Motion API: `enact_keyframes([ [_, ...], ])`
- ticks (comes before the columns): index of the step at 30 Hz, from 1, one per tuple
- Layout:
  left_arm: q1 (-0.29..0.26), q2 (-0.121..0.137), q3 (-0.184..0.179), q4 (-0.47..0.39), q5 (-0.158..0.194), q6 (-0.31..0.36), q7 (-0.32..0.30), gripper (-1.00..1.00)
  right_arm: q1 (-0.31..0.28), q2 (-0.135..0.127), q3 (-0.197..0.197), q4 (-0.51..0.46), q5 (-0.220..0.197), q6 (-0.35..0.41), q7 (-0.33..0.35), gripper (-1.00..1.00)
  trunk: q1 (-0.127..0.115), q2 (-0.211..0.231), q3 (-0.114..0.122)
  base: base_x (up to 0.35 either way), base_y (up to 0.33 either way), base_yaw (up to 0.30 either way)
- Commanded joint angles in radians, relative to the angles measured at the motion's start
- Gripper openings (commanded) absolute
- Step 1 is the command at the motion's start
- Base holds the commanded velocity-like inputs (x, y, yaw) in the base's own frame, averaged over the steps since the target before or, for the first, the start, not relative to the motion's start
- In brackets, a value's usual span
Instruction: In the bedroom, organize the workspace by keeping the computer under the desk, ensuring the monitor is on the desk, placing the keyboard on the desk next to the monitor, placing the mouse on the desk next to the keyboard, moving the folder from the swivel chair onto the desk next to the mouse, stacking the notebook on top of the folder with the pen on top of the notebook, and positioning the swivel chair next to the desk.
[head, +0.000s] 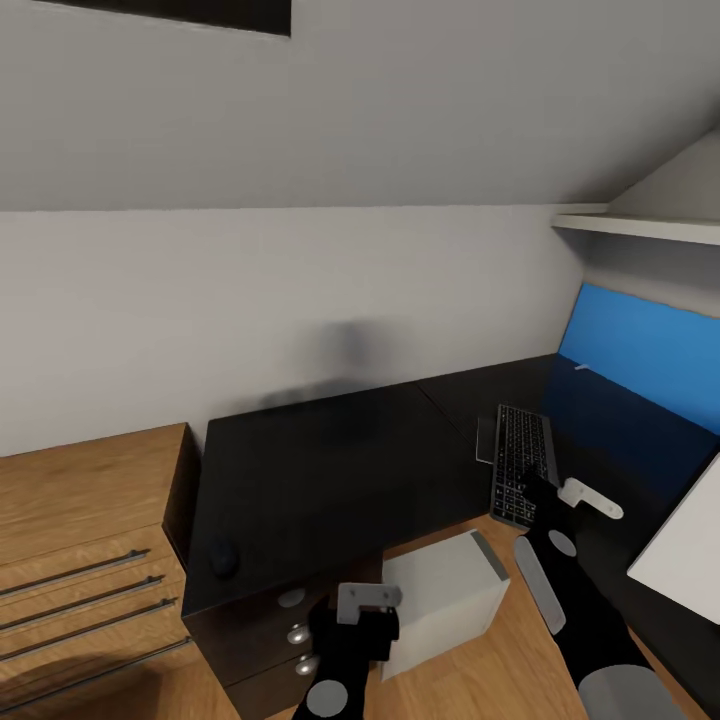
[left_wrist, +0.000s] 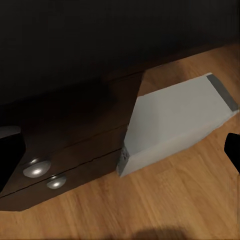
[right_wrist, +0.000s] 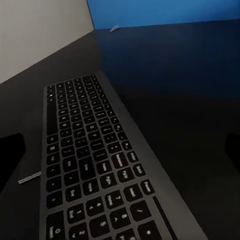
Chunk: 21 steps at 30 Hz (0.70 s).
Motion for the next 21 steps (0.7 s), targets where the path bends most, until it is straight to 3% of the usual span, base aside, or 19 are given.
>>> enact_keyframes([
  [1,-0.001,0.000,-0.004,-0.007,0.008,0.003,0.009,1.00,-0.001,-0.001,0.001,0.000,-0.009,-0.010,-0.002,1.00,0.000,-0.001,-0.001,0.000,0.000,0.000],
  [9,-0.001,0.000,-0.010,-0.031,0.009,0.003,0.010,1.00,-0.001,-0.005,0.002,0.016,-0.001,-0.009,0.020,1.00,0.000,-0.001,-0.001,0.000,0.000,0.000],
  [10,-0.001,0.000,-0.013,-0.032,0.009,0.003,0.010,1.00,-0.004,-0.022,-0.001,0.067,0.000,-0.006,0.066,1.00,0.000,-0.001,-0.001,0.000,0.000,0.000],
  [14,-0.001,0.000,-0.014,-0.033,0.009,0.003,0.010,1.00,-0.024,-0.062,-0.003,0.150,0.000,0.008,0.131,1.00,0.000,-0.001,-0.001,0.000,0.000,0.000],
  [15,-0.001,0.000,-0.015,-0.034,0.009,0.003,0.010,1.00,-0.077,-0.084,-0.003,0.220,0.000,0.030,0.169,1.00,0.000,-0.001,-0.001,0.000,0.000,0.000],
  [21,-0.001,0.000,-0.016,-0.034,0.010,0.003,0.010,1.00,-0.178,-0.114,-0.002,0.374,0.001,0.045,0.207,1.00,0.000,-0.001,-0.001,0.000,0.000,0.000],
])
